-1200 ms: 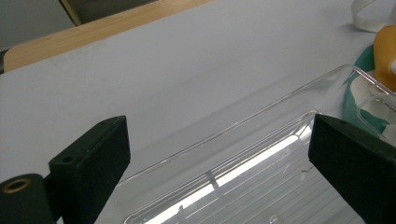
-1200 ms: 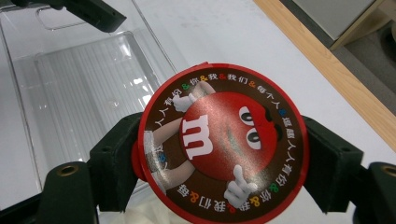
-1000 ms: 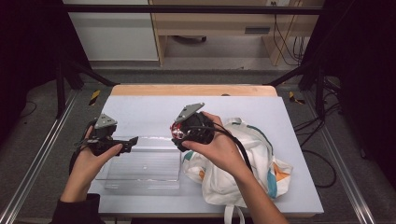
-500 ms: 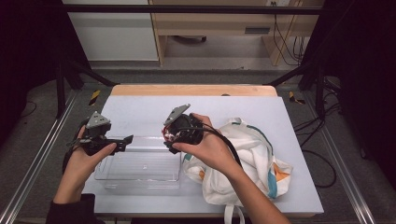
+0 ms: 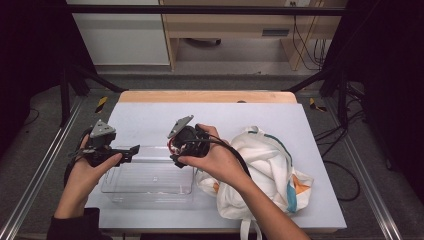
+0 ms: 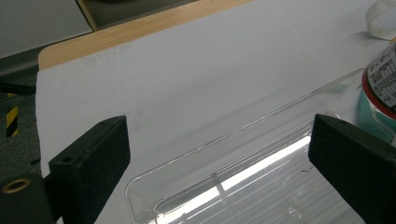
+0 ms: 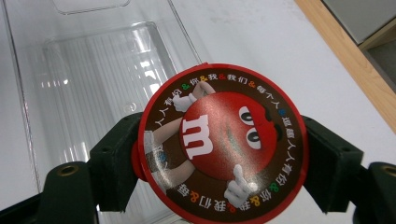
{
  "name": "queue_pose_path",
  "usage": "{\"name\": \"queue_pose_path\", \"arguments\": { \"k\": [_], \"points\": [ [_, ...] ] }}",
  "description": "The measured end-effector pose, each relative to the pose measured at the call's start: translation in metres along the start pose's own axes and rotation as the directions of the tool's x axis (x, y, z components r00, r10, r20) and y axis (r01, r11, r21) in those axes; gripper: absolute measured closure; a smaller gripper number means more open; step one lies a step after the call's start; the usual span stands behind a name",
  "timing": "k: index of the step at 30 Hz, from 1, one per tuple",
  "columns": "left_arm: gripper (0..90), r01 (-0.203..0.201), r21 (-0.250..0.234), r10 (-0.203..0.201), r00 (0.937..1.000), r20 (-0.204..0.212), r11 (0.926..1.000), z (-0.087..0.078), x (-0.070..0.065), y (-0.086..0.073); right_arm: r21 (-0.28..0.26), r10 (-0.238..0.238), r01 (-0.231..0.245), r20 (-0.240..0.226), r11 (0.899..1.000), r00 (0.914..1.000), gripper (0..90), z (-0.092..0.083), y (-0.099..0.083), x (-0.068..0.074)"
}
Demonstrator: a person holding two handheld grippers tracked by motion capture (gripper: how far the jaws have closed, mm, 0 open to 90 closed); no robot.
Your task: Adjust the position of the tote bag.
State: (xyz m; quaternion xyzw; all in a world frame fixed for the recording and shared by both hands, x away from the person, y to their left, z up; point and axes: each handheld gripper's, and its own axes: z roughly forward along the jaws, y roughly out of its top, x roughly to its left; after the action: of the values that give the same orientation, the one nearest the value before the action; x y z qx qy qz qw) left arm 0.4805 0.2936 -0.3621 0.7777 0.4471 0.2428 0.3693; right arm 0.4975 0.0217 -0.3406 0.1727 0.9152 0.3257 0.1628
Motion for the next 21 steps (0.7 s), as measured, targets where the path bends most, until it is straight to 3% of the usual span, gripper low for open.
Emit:
{"name": "queue_pose_path", "arguments": {
  "k": [21],
  "points": [
    [5.4, 0.004, -0.002, -0.004, 1.0000, -0.001, 1.0000, -0.001, 0.001, -0.001, 0.006, 0.007, -0.007, -0.025, 1.000, 0.9997, 24.1, 0.012, -0.004, 0.003]
  ]
}}
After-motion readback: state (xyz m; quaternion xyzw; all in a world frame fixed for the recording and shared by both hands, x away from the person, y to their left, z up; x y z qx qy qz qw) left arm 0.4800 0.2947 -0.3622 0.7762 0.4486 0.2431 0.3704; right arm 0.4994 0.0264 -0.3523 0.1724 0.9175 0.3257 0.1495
